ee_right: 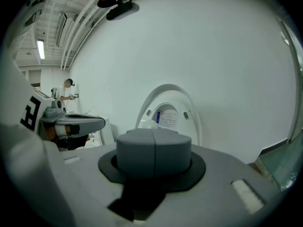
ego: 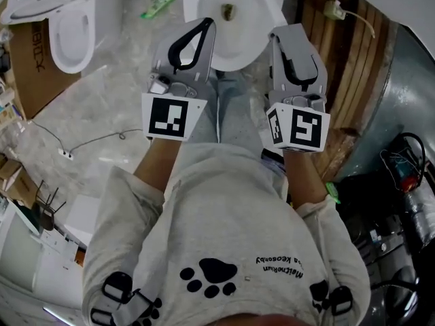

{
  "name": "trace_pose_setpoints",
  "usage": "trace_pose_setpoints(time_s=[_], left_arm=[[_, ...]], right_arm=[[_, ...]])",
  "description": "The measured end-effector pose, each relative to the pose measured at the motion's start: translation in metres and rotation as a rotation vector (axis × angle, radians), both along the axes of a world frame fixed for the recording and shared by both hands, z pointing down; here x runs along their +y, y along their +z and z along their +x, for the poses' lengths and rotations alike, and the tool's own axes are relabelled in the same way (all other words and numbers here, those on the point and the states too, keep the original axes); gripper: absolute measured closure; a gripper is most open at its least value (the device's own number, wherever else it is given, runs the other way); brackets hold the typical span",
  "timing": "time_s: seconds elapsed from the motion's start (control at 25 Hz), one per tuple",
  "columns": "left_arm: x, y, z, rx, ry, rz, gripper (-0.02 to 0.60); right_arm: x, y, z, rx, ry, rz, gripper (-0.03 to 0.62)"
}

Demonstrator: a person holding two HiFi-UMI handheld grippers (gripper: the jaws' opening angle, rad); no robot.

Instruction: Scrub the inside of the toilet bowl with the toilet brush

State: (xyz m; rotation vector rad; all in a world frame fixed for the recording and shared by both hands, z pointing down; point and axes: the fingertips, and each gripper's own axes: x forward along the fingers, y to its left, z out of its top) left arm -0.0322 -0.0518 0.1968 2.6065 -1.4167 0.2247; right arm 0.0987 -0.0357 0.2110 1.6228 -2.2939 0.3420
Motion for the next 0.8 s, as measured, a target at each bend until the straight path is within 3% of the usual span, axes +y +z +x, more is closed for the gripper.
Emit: trace_pose_setpoints(time_s=[0.52, 0.8], left_arm=[[-0.017, 0.086, 0.016, -0.040, 0.050, -0.012, 0.583], [-0.007, 0.132, 0.020, -0.032, 0.043, -0.058, 0.583]], right_arm=[[-0.007, 0.081, 0.002, -0.009, 0.003, -0.038, 0.444], [0.009, 0.122, 0.004, -0.001, -0.018, -0.091, 0.444]])
